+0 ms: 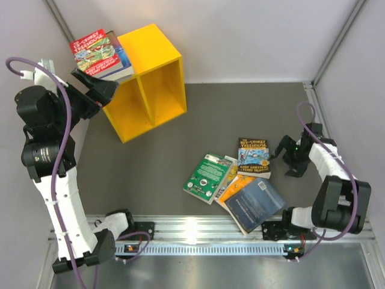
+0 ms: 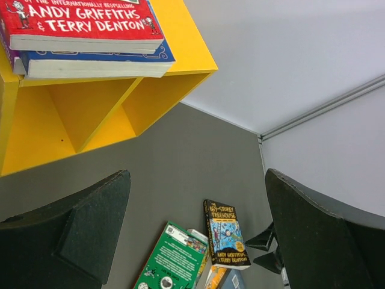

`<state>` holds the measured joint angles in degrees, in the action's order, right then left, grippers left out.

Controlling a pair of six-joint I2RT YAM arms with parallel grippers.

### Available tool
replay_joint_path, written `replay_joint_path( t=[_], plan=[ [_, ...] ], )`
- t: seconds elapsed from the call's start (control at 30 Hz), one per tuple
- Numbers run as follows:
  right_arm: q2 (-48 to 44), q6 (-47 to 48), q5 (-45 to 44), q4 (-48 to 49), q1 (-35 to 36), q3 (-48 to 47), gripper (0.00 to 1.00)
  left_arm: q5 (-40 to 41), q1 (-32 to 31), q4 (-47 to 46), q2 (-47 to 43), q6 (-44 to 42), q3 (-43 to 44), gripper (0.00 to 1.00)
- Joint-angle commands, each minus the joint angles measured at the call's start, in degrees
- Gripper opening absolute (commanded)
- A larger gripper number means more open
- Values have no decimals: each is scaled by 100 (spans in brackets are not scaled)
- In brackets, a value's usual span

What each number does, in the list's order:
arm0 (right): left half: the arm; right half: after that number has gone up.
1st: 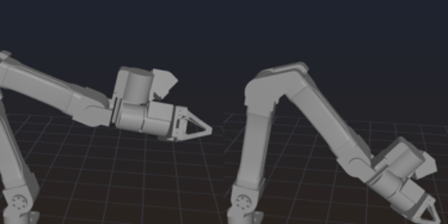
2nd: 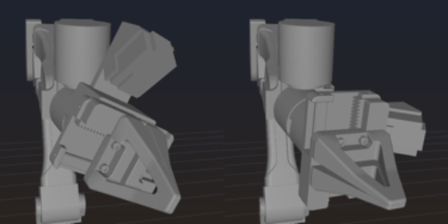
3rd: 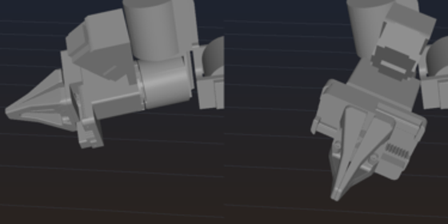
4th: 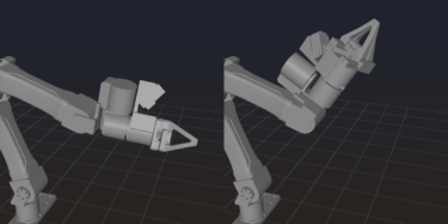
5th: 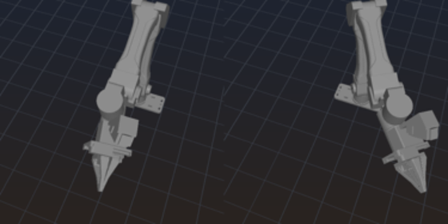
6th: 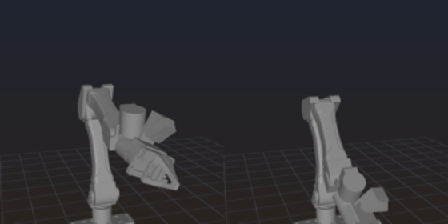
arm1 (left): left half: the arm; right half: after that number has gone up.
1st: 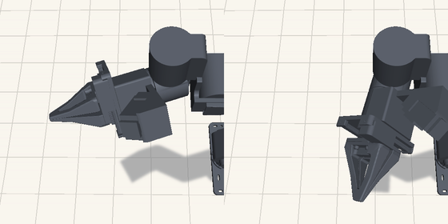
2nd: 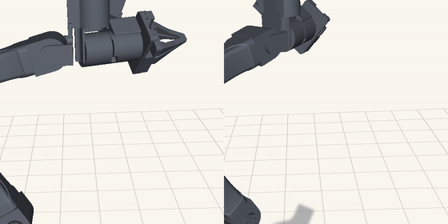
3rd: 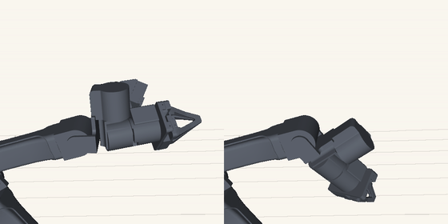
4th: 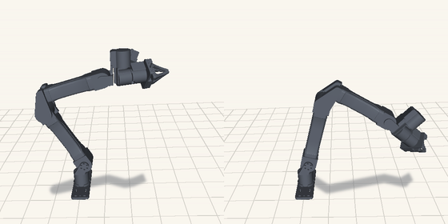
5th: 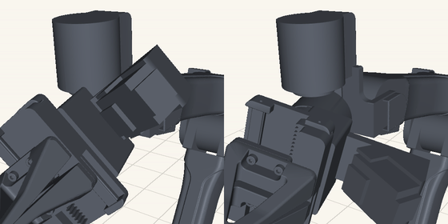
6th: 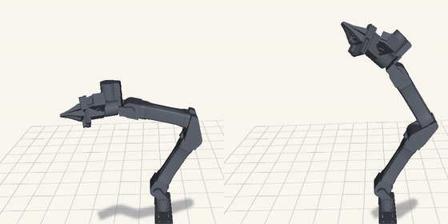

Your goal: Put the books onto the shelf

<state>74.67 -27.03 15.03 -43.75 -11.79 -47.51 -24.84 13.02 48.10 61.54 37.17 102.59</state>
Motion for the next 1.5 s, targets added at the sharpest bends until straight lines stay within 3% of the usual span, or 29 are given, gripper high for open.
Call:
replay_joint_path(
  t=[0.0,0.2,0.43,0.53,0.57,0.77,0.83,0.9,1.17,1.3,1.47],
  plan=[
    [187,31,543,638,-51,92,100,-30,-62,-55,-115,-113,60,99],
    [416,-531,1431,1877,-34,566,100,-38,-97,-46,-177,-96,-89,99],
    [1100,-856,1845,3115,-7,1251,99,-38,-106,24,-186,-131,-133,99],
    [1409,-1085,2197,3969,-7,1594,78,-47,-106,33,-160,-157,-125,99],
    [1444,-1120,2224,4066,-7,1639,62,-82,-98,42,-116,-157,-99,99],
    [1261,-1051,2172,4129,-7,1552,16,-443,-176,165,165,-105,-98,99],
    [1077,-937,2119,3945,-7,1359,7,-225,-509,174,235,-87,-133,99],
    [857,-805,1996,3585,-7,1079,0,101,-1237,182,402,-78,-72,99],
    [-40,-804,2284,2390,71,-143,0,2875,-4935,445,2114,-166,1464,99],
    [-540,-1426,2548,2317,519,-251,0,2838,-5643,517,2889,69,1704,99],
    [-1094,-2639,3128,2749,801,-83,0,2590,-5968,-843,2820,422,290,99]
  ],
)
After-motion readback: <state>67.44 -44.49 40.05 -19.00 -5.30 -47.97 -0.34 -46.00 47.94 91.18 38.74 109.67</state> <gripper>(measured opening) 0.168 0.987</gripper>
